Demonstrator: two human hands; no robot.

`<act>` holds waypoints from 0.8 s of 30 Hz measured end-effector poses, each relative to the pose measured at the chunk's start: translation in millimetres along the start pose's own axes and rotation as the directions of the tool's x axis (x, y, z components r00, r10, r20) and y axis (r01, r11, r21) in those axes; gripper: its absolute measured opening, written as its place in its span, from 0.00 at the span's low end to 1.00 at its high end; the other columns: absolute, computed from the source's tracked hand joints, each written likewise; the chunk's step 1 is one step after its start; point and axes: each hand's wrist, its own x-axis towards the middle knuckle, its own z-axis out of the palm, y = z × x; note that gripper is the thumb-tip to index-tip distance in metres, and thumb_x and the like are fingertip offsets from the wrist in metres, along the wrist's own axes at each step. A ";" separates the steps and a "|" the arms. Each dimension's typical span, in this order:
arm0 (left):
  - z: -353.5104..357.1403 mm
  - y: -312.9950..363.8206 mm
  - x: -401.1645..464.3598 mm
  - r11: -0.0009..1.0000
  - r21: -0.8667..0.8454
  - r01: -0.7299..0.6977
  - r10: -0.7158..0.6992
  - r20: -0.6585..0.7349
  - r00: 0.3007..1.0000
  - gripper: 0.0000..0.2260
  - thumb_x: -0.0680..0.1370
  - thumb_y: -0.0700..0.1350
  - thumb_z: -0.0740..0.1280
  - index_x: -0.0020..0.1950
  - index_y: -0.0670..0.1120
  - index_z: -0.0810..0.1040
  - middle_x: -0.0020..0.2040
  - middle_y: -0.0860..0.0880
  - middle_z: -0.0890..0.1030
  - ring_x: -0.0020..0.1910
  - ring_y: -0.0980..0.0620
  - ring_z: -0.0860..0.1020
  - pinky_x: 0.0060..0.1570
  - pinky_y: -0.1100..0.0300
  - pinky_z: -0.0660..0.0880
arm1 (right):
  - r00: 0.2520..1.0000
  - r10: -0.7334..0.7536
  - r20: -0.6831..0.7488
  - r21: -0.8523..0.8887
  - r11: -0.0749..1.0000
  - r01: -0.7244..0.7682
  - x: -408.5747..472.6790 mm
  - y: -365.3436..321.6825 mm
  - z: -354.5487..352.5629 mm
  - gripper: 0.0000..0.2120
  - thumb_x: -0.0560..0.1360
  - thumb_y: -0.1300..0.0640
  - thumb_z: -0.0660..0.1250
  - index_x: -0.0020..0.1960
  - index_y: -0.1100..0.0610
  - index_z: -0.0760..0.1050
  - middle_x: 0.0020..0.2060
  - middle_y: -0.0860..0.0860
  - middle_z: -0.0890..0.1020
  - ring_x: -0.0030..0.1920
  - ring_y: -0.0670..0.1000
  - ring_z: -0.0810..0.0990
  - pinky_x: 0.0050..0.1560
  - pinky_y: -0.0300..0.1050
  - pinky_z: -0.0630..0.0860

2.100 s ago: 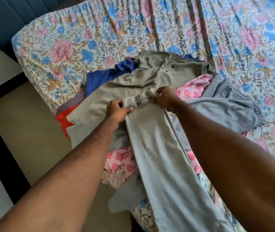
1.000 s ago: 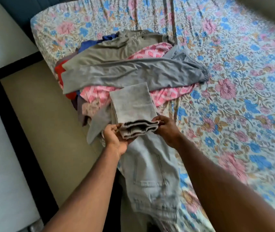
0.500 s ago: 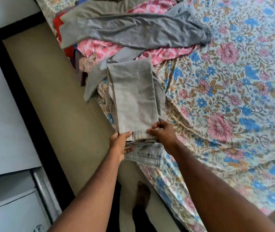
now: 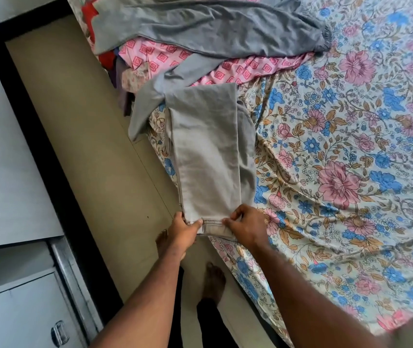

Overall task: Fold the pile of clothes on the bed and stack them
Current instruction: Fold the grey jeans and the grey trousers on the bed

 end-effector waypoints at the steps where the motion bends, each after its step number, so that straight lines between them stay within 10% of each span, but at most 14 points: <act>1: 1.9 -4.6 4.2 1.000 0.026 0.001 -0.001 -0.001 1.000 0.25 0.71 0.53 0.77 0.63 0.46 0.73 0.51 0.49 0.82 0.49 0.47 0.82 0.50 0.46 0.82 | 1.000 0.006 -0.014 -0.072 0.997 -0.007 2.3 2.0 -0.8 0.11 0.72 0.53 0.78 0.41 0.52 0.76 0.37 0.50 0.83 0.39 0.51 0.84 0.44 0.55 0.84; 5: 1.8 8.0 9.3 0.998 0.062 0.016 -0.018 0.032 0.999 0.22 0.72 0.47 0.77 0.62 0.48 0.72 0.55 0.49 0.82 0.53 0.47 0.81 0.56 0.51 0.79 | 0.997 -0.052 -0.055 -0.286 0.958 0.034 13.5 5.7 -5.5 0.13 0.71 0.46 0.77 0.41 0.49 0.74 0.44 0.46 0.77 0.42 0.46 0.77 0.46 0.50 0.81; 10: -10.3 41.5 28.7 1.000 0.024 -0.002 0.001 0.026 1.000 0.24 0.75 0.39 0.72 0.69 0.45 0.68 0.61 0.47 0.78 0.53 0.50 0.77 0.38 0.64 0.71 | 0.995 -0.050 -0.081 -0.277 0.961 0.025 34.0 -2.5 -12.3 0.14 0.74 0.44 0.72 0.49 0.52 0.73 0.53 0.51 0.70 0.48 0.48 0.74 0.54 0.52 0.80; 24: -82.0 207.4 143.3 0.939 0.136 -0.317 0.329 -0.071 0.942 0.35 0.74 0.51 0.76 0.75 0.45 0.65 0.72 0.44 0.71 0.67 0.45 0.73 0.62 0.56 0.72 | 0.977 -0.147 -0.157 -0.259 0.960 0.103 169.3 -124.9 -69.3 0.27 0.72 0.43 0.74 0.66 0.50 0.70 0.66 0.53 0.73 0.64 0.55 0.73 0.66 0.60 0.72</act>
